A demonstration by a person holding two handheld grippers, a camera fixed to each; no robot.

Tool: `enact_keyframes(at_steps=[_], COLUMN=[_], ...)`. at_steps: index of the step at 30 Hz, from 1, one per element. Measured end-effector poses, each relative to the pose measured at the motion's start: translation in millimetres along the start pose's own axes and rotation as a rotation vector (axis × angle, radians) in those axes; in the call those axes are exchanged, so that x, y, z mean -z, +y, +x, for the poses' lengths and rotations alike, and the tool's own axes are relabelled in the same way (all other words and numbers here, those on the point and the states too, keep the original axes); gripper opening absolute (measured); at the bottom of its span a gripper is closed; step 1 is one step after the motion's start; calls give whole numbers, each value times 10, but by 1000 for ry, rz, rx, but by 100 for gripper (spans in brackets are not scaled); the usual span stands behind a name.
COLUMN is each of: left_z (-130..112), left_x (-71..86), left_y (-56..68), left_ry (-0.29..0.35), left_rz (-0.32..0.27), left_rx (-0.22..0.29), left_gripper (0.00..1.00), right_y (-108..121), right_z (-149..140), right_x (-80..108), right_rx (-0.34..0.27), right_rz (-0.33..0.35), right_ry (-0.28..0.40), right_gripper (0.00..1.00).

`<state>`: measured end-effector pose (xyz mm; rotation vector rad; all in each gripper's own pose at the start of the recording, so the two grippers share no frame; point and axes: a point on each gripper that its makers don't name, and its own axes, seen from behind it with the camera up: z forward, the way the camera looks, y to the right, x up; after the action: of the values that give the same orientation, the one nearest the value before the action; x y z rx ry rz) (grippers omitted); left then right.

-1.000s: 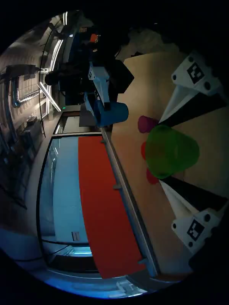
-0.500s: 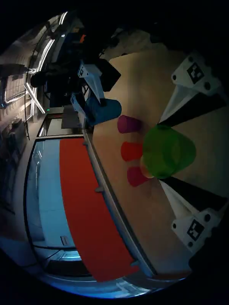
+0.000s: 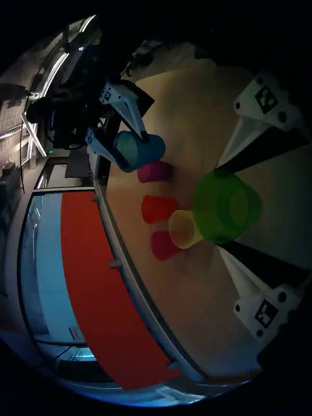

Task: Pour water

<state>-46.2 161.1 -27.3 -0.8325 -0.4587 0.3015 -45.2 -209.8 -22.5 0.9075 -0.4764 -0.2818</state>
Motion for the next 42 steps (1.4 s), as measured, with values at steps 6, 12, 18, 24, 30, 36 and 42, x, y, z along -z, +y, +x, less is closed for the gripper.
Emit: enact_keyframes(at_steps=[6,12,18,24,30,36,42], left_z=[-132,-241,-291,-335,-375,-405,-412], left_x=[-65,-121,-165,-217,-254,-285,-306], left_y=[-4,-30,-37,-46,-58,-55,-53], left_ry=[-28,-51,-59,-62,-68,-70,-68], left_rz=[-13,-16,-23,-30,-34,-36,-38], left_rx=[12,20,29,36,40,45,52], left_gripper=[88,87,88,88,87,88,88], right_y=[-37,-43,-65,-80,-109,-144,-160], right_z=[-143,-280,-360,-432,-529,-595,-606], right_x=[-156,-297,-421,-519,-593,-660,-684], right_rx=[5,8,11,10,21,31,26], right_rz=[21,33,45,53,60,67,72], right_ry=[-39,-72,-89,-96,-107,-115,-112], right_gripper=[91,91,92,92,92,92,92])
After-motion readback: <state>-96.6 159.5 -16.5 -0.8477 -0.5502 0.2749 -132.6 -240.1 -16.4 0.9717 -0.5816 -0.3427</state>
